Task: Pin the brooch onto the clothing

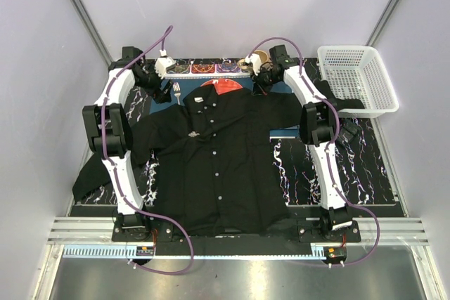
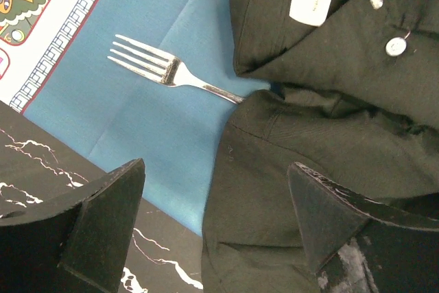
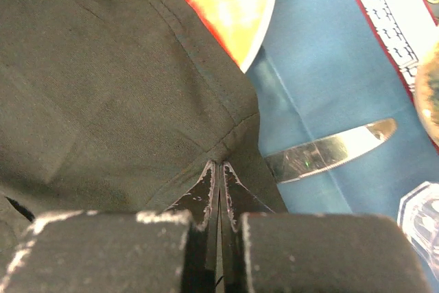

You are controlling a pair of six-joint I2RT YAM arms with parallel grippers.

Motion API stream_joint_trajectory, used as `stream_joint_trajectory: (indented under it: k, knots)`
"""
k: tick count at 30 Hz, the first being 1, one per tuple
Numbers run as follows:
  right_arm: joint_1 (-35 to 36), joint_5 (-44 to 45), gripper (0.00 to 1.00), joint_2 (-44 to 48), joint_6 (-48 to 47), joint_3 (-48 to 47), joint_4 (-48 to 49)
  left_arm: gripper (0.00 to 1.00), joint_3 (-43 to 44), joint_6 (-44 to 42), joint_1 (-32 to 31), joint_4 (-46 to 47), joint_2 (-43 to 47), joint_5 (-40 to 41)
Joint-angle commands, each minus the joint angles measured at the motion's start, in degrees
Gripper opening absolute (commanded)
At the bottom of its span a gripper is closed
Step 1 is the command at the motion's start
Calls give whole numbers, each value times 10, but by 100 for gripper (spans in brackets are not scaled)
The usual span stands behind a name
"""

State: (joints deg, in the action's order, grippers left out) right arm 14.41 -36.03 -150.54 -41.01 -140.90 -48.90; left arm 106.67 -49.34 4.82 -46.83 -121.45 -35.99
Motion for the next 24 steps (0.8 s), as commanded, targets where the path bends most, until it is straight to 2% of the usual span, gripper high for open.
stream_joint_trajectory:
  k: [1,9,18,21,22,24]
  knots:
    - [-7,33,0,68,31,22,59,88,38,-11,-8,-16,-26,40]
    - [-10,48,0,108,30,88,90,82,72,12,-24,-24,-71,101]
    - [-10,54,0,114,31,95,103,79,90,-20,-39,-69,-112,142]
    - [-9,53,0,114,34,93,105,74,94,-26,-39,-81,-121,144]
    - [-10,52,0,113,35,93,104,68,95,-26,-39,-82,-125,145]
    - [-9,54,0,112,36,92,106,63,97,-30,-39,-88,-133,150]
